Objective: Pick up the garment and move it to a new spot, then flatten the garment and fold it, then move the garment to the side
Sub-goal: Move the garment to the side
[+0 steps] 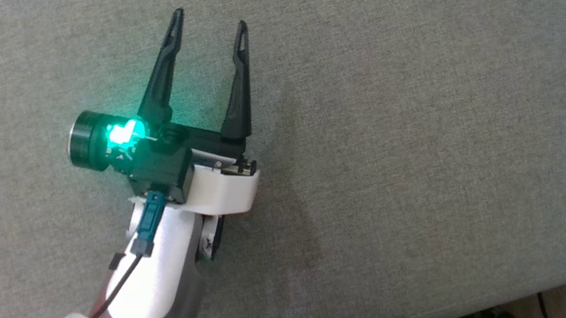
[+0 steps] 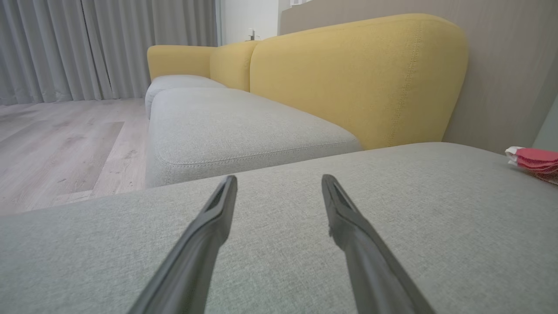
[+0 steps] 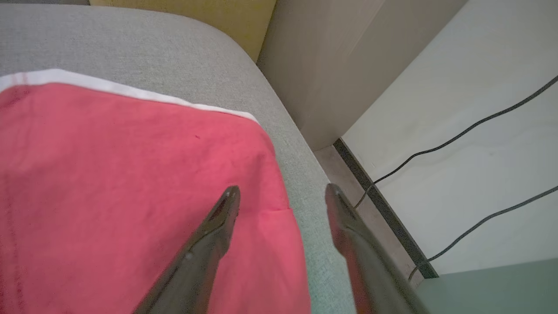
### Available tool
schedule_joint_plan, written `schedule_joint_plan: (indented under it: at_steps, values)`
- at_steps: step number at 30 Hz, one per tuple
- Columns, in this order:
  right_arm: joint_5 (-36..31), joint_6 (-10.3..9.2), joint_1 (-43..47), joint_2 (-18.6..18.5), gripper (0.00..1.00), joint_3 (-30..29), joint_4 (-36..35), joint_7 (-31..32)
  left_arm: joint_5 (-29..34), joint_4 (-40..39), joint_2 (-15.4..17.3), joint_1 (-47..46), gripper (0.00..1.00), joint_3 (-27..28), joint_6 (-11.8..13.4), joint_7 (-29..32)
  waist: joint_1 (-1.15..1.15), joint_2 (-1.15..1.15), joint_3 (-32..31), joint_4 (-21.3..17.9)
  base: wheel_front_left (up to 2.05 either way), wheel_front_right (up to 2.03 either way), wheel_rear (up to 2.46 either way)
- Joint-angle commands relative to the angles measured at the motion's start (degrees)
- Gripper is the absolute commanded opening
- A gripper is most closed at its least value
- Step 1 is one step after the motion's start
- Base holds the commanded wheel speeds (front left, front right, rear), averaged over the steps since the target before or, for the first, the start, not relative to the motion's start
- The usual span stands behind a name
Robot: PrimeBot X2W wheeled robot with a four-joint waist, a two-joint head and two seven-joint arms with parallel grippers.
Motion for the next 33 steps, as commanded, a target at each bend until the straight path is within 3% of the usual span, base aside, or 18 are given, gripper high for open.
schedule_joint_plan:
  at_steps: [1,5,10,19,25,33]
  values:
    - [-1.2,-0.05,0.9,-1.8,1.00,-0.6,-1.3,-1.7,0.4,-1.4,0.0,-0.9,1.00,1.2,-0.1,-0.4,0.00,0.00,-0.4,0.1,0.00,0.00,0.00]
    - [-2.6,-0.05,1.8,1.9,1.00,-1.5,-3.8,-7.3,0.0,-0.1,0.1,-0.1,1.00,1.5,0.2,-0.5,0.00,0.00,-2.4,0.1,0.00,0.00,0.00]
    - [-0.3,-0.05,6.1,10.4,1.00,2.7,-12.4,-11.0,-0.9,1.7,1.0,2.0,1.00,2.4,0.9,-0.4,0.00,0.00,-6.5,-0.5,0.00,0.00,0.00]
    - [1.4,-0.05,18.2,22.2,1.00,14.5,-34.8,-9.2,-3.6,2.8,3.5,7.4,1.00,5.0,2.5,0.8,0.00,0.00,-13.5,0.0,0.00,0.00,0.00]
    - [2.1,-0.05,23.8,27.3,1.00,19.9,-44.0,-7.4,-5.5,3.3,4.9,11.5,1.00,6.9,3.9,1.1,0.00,0.00,-17.5,2.7,0.00,0.00,0.00]
    - [0.9,-0.05,28.3,31.2,1.00,21.9,-50.0,-5.8,-8.0,3.0,7.4,17.3,1.00,9.9,5.7,1.7,0.00,0.00,-22.0,5.7,0.00,0.00,0.00]
